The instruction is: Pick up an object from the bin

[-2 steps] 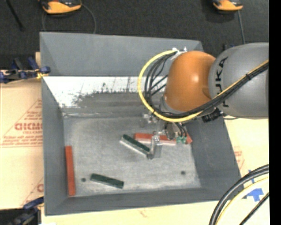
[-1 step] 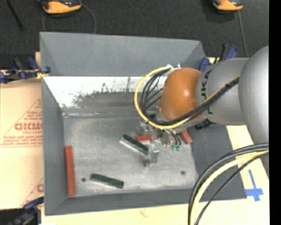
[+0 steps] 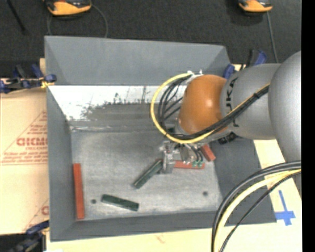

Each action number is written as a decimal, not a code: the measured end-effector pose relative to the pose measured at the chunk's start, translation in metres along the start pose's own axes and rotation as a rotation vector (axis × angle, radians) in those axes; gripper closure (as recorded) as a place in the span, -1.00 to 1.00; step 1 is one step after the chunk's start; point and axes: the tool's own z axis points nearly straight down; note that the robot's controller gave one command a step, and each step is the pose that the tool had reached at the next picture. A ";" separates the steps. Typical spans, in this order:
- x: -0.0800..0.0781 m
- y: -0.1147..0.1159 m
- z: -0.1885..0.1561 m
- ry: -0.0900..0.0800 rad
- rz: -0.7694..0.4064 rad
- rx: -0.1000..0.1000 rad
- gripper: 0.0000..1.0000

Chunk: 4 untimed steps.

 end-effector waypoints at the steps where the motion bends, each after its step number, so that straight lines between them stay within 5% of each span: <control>1: 0.057 -0.015 -0.044 0.002 -0.215 0.001 1.00; 2: 0.074 -0.041 -0.190 -0.007 -0.209 0.004 1.00; 3: 0.075 -0.040 -0.186 0.000 -0.209 -0.001 -1.00; 4: 0.080 -0.050 -0.038 0.008 -0.217 -0.003 -1.00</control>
Offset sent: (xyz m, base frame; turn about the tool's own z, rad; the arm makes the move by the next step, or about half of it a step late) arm -0.0569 -0.0175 0.0429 -0.2172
